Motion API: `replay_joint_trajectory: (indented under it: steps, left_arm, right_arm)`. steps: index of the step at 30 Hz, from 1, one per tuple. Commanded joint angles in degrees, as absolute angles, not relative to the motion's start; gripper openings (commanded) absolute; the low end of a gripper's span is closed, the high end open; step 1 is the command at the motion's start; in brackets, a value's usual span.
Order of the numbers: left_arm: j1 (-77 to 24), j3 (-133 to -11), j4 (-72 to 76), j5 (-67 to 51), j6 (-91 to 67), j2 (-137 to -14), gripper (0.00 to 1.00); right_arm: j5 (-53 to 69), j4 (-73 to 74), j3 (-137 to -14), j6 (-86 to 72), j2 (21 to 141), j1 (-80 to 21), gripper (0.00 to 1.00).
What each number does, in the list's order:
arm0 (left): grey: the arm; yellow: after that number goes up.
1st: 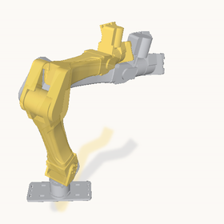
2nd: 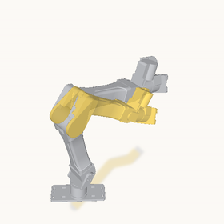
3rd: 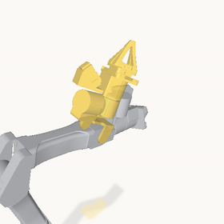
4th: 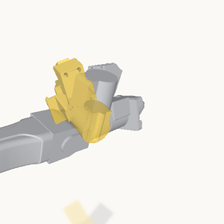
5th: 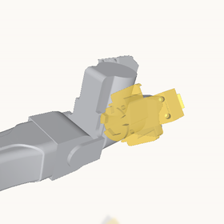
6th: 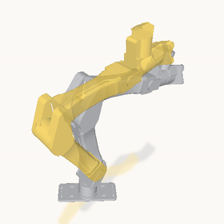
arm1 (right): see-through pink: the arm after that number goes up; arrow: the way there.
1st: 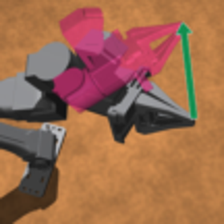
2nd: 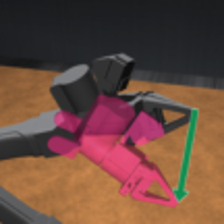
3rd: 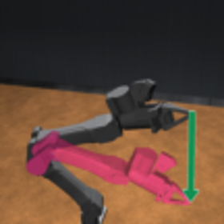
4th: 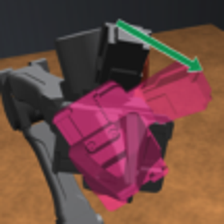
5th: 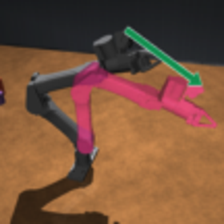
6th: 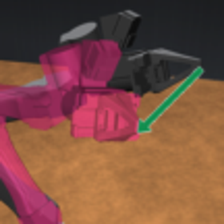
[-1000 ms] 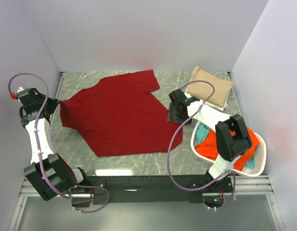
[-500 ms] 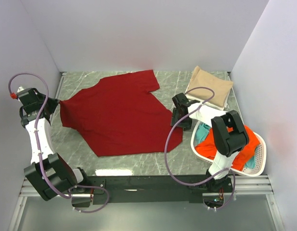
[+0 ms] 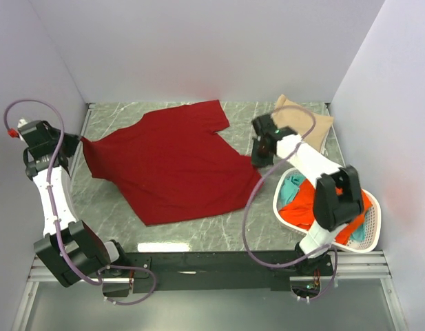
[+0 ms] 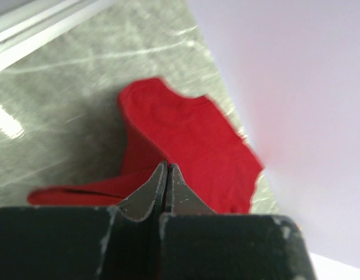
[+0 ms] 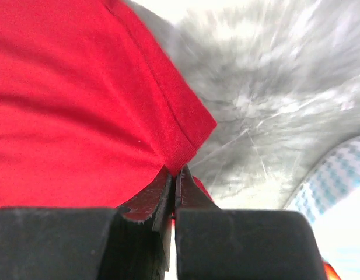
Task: Fold and stack the t-shirts
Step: Flatten the tshirt out
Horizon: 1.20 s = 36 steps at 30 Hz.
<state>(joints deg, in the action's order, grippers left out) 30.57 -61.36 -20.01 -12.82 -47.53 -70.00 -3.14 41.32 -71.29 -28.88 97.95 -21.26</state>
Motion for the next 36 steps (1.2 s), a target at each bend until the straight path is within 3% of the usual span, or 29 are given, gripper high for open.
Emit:
replay_joint_trajectory:
  steps: [1, 9, 19, 25, 30, 34, 36]
  left_arm:
    - [30.41, -67.84, -17.93, -13.01, -51.67, -67.86, 0.00]
    - [31.46, -78.30, -21.97, -12.48, -56.25, -65.74, 0.00]
    - [32.17, -87.28, -24.52, -13.80, -56.51, -66.36, 0.00]
    - [32.17, -77.71, -18.74, -14.23, -55.38, -67.76, 0.00]
    - [32.08, -68.48, -13.89, -14.68, -51.77, -70.92, 0.01]
    - [32.17, -65.22, -13.97, -17.31, -49.31, -74.79, 0.00]
    - [31.91, -63.02, -13.80, -18.45, -48.08, -74.97, 0.00]
  right_arm:
    - [-7.46, 48.50, -84.07, -26.19, 88.52, -20.83, 0.00]
    - [-15.46, 52.30, -101.93, -24.08, 79.29, -20.83, 0.00]
    - [-23.55, 39.57, -109.07, -18.73, 70.84, -20.83, 0.00]
    - [-16.91, 34.11, -109.68, -17.57, 80.84, -15.05, 0.00]
    - [-11.00, 35.31, -122.37, -17.58, 102.00, -13.10, 0.00]
    - [-7.13, 46.56, -142.35, -17.75, 119.94, -12.92, 0.57]
    - [-6.24, 50.53, -141.79, -18.54, 123.05, -13.79, 0.69]
